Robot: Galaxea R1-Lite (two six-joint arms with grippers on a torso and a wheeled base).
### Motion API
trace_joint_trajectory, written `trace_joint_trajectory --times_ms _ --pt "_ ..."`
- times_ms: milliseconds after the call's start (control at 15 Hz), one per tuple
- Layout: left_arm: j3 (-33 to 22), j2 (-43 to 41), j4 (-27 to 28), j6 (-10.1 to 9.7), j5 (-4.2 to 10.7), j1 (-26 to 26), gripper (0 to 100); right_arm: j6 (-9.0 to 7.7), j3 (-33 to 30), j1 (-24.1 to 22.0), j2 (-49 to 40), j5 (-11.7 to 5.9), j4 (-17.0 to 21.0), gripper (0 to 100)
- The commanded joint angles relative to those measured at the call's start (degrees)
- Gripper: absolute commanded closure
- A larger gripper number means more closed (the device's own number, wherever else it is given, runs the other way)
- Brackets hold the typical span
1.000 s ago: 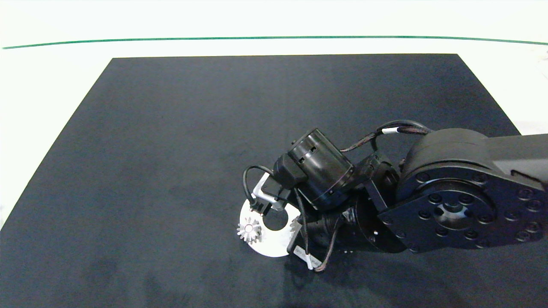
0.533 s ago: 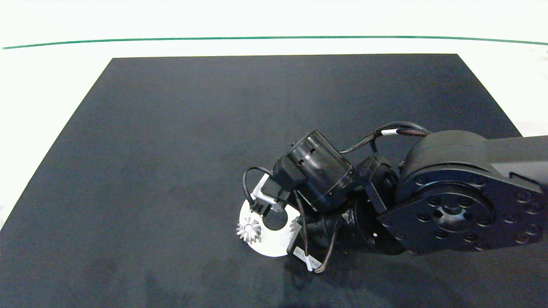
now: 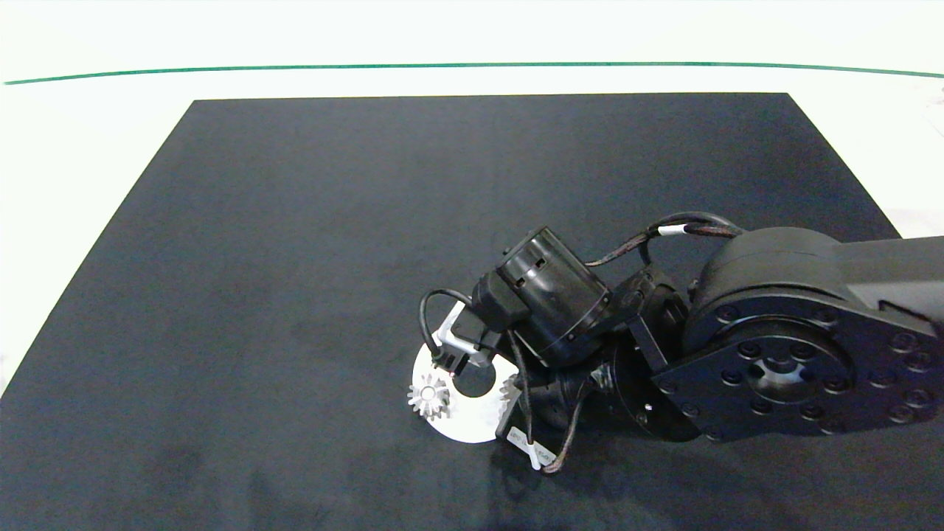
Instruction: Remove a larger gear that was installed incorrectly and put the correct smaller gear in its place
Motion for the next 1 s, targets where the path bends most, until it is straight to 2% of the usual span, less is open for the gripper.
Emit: trace_joint_trajectory --times_ms 67,533,667,1000 --pt "0.0 0.0 0.4 0.07 0.04 0.0 0 -0.12 -0.1 -0.3 0.0 -0.06 0.0 81" --pt "0.1 0.0 0.4 0.07 0.04 -0.1 0 -0.12 0.1 -0.5 0.8 -0.23 -0.2 81" --pt "0.1 0.0 0.4 0.07 0.04 0.0 0 0.85 0.0 -0.4 0.9 -0.85 -0.2 81" --pt "0.2 0.0 0.4 0.07 0.04 0.0 0 1.03 0.5 -0.4 0.8 -0.76 0.2 81"
